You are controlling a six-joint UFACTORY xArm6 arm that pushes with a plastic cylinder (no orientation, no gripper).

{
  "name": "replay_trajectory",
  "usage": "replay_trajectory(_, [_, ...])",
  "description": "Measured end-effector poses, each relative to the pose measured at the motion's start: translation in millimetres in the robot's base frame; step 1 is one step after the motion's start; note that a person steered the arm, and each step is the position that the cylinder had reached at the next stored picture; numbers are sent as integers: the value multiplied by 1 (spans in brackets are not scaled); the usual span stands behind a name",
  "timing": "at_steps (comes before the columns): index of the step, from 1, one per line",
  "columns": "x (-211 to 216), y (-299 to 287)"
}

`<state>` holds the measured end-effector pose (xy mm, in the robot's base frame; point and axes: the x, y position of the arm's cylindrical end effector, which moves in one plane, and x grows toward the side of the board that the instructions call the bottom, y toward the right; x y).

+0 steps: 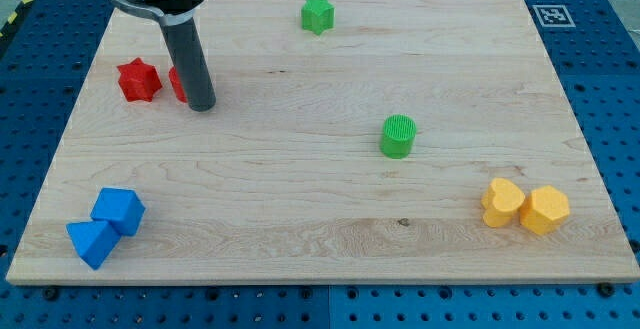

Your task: Push the green star to the top center of the board

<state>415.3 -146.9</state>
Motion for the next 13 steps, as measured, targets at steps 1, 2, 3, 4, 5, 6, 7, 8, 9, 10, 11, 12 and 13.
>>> replay_trajectory(1, [0,5])
replay_trajectory(2, [5,43])
replay_trajectory(3, [5,44])
replay_trajectory(4, [5,44])
replay_trajectory(5, [5,48])
replay_trajectory(6, [2,73])
replay_trajectory(7, [-41,93])
replay_trajectory(8, [-97,94])
replay_trajectory(9, [-104,101])
replay_trajectory(10, [-120,113])
replay_trajectory(11, [-141,119])
replay_trajectory(12, [-155,128])
replay_trajectory(13, [-164,138])
